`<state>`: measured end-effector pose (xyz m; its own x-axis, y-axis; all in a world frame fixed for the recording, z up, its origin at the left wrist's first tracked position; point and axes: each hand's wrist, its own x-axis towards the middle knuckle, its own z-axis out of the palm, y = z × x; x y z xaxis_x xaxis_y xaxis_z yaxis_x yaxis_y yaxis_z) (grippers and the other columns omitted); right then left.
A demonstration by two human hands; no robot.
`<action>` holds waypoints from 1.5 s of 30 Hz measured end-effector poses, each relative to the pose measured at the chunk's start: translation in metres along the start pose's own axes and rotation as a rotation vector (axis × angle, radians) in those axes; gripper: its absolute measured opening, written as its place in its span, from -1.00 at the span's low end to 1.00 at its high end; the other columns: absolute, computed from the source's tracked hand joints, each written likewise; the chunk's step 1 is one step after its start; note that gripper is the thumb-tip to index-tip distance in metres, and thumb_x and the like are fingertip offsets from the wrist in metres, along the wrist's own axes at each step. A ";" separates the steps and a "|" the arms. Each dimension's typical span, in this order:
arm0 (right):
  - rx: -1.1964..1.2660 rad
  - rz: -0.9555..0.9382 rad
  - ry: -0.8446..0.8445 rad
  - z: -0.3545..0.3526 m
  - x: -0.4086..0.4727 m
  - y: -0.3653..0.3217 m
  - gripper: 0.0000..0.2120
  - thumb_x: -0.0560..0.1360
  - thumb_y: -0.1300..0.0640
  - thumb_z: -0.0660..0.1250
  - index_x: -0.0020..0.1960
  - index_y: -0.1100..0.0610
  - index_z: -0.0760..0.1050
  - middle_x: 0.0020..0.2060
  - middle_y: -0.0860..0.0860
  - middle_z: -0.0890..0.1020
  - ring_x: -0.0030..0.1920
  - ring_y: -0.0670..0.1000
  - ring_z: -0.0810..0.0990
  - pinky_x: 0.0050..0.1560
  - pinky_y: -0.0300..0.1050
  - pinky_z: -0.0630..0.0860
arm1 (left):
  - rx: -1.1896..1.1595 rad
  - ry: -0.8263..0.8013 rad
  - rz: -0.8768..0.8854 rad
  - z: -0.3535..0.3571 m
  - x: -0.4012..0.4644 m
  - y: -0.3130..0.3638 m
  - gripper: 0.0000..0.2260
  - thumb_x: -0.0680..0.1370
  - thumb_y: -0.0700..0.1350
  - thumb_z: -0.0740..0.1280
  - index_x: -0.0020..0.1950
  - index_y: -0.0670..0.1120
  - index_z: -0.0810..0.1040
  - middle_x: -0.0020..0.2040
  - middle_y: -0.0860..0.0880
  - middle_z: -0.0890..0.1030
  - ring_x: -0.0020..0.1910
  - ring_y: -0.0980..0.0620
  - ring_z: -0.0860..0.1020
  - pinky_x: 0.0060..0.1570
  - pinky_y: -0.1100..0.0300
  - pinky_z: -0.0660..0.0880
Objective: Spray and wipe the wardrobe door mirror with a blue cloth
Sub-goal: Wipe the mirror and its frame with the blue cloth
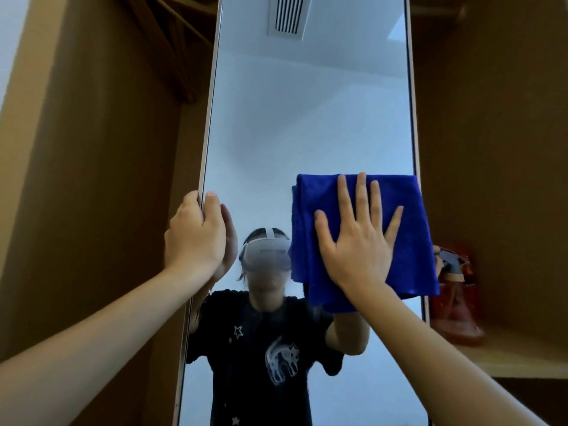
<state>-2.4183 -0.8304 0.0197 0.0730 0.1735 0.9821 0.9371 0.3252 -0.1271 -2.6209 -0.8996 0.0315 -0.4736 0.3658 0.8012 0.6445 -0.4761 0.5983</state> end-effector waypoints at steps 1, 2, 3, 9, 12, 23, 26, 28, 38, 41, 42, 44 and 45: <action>0.003 -0.014 -0.002 0.002 0.000 -0.011 -0.35 0.57 -0.32 -0.13 0.59 -0.12 -0.14 0.59 -0.07 -0.09 0.58 0.00 -0.17 0.51 0.24 -0.27 | 0.006 -0.002 0.001 0.000 0.000 0.000 -0.59 0.66 0.08 0.01 0.34 -0.12 0.41 0.20 -0.11 0.54 0.19 -0.14 0.49 0.23 -0.09 0.42; 0.006 -0.030 -0.001 0.004 0.003 -0.022 -0.36 0.58 -0.31 -0.12 0.59 -0.12 -0.13 0.59 -0.07 -0.08 0.58 0.00 -0.16 0.51 0.25 -0.26 | 0.008 -0.004 0.000 0.000 0.000 0.000 -0.58 0.66 0.08 0.00 0.38 -0.12 0.39 0.24 -0.12 0.53 0.22 -0.14 0.49 0.25 -0.09 0.40; 0.010 -0.048 -0.002 0.005 0.008 -0.032 -0.36 0.58 -0.31 -0.11 0.59 -0.12 -0.13 0.59 -0.07 -0.08 0.58 0.00 -0.16 0.51 0.26 -0.26 | 0.009 -0.006 0.000 0.001 0.000 0.001 -0.57 0.66 0.09 0.00 0.40 -0.12 0.37 0.27 -0.11 0.52 0.24 -0.13 0.47 0.28 -0.10 0.39; 0.029 -0.096 -0.016 0.001 0.058 -0.049 -0.37 0.59 -0.31 -0.09 0.59 -0.15 -0.12 0.59 -0.09 -0.09 0.58 -0.02 -0.16 0.51 0.25 -0.28 | -0.042 -0.015 -0.020 -0.001 -0.001 -0.001 -0.63 0.67 0.06 0.00 0.32 -0.11 0.41 0.09 0.04 0.47 0.11 0.02 0.44 0.22 0.04 0.34; 0.033 -0.059 0.015 0.001 0.058 -0.033 -0.38 0.59 -0.31 -0.10 0.59 -0.15 -0.12 0.59 -0.08 -0.08 0.58 -0.02 -0.15 0.51 0.23 -0.27 | -0.045 -0.016 -0.015 -0.003 0.001 -0.003 -0.63 0.67 0.06 0.00 0.30 -0.10 0.43 0.15 0.00 0.52 0.14 -0.04 0.46 0.23 0.04 0.34; 0.011 -0.112 -0.004 0.023 0.003 -0.108 -0.36 0.58 -0.30 -0.13 0.59 -0.10 -0.13 0.59 -0.03 -0.06 0.58 0.02 -0.14 0.50 0.31 -0.23 | -0.084 -0.006 -0.022 0.002 -0.002 0.000 -0.58 0.66 0.09 -0.03 0.37 -0.09 0.39 0.21 -0.05 0.55 0.16 -0.05 0.50 0.19 0.04 0.40; 0.000 -0.230 -0.041 0.025 0.030 -0.131 -0.37 0.59 -0.30 -0.14 0.59 -0.10 -0.16 0.59 -0.03 -0.10 0.58 0.03 -0.19 0.49 0.32 -0.24 | -0.136 0.006 -0.017 0.001 -0.001 -0.001 -0.65 0.67 0.07 -0.01 0.18 -0.06 0.47 -0.02 0.03 0.55 -0.02 0.01 0.52 -0.04 0.12 0.35; 0.021 -0.244 -0.022 0.024 0.047 -0.130 -0.37 0.59 -0.30 -0.12 0.59 -0.12 -0.12 0.59 -0.04 -0.07 0.58 0.01 -0.16 0.49 0.31 -0.23 | -0.136 0.005 -0.017 0.000 -0.001 -0.001 -0.65 0.67 0.09 -0.01 0.20 -0.04 0.47 -0.06 0.08 0.52 -0.06 0.04 0.49 -0.04 0.11 0.36; 0.017 -0.128 0.054 0.030 0.037 -0.112 -0.37 0.59 -0.31 -0.14 0.59 -0.12 -0.10 0.59 -0.03 -0.03 0.58 0.02 -0.12 0.50 0.28 -0.26 | -0.191 -0.011 -0.070 0.002 -0.001 -0.002 -0.56 0.66 0.13 -0.10 0.20 -0.06 0.47 -0.14 0.12 0.47 -0.11 0.10 0.45 0.08 0.08 0.35; 0.017 -0.134 0.052 0.031 0.017 -0.116 -0.37 0.58 -0.30 -0.14 0.59 -0.10 -0.08 0.59 -0.01 -0.01 0.58 0.03 -0.10 0.50 0.30 -0.22 | -0.228 -0.013 -0.090 0.000 0.000 0.002 -0.50 0.65 0.17 -0.14 0.20 -0.05 0.50 -0.10 0.10 0.52 -0.01 0.05 0.48 0.20 0.04 0.37; 0.008 -0.152 0.036 0.031 0.008 -0.118 -0.36 0.58 -0.30 -0.15 0.60 -0.09 -0.09 0.59 -0.01 -0.02 0.58 0.04 -0.10 0.50 0.31 -0.21 | -0.250 -0.009 -0.111 0.000 0.001 0.002 -0.48 0.65 0.19 -0.14 0.15 -0.05 0.51 -0.08 0.07 0.55 0.01 0.03 0.50 0.21 0.02 0.39; -0.013 -0.186 -0.009 0.032 -0.009 -0.121 -0.35 0.59 -0.31 -0.15 0.60 -0.08 -0.14 0.59 0.00 -0.06 0.58 0.04 -0.14 0.50 0.32 -0.22 | -0.318 -0.017 -0.174 0.000 0.005 0.002 -0.44 0.63 0.23 -0.15 0.10 -0.09 0.51 -0.01 -0.01 0.58 0.04 -0.02 0.53 0.21 -0.02 0.42; -0.016 -0.195 -0.031 0.032 -0.016 -0.122 -0.34 0.59 -0.32 -0.14 0.59 -0.08 -0.18 0.59 0.00 -0.09 0.58 0.05 -0.17 0.49 0.31 -0.23 | -0.352 -0.024 -0.204 -0.001 0.006 0.002 -0.40 0.61 0.26 -0.15 0.12 -0.12 0.51 0.02 -0.05 0.60 0.05 -0.04 0.55 0.22 -0.04 0.44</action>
<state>-2.5451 -0.8432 0.0151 -0.1212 0.1373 0.9831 0.9377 0.3408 0.0680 -2.6225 -0.8991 0.0378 -0.5536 0.4973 0.6680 0.2922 -0.6351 0.7150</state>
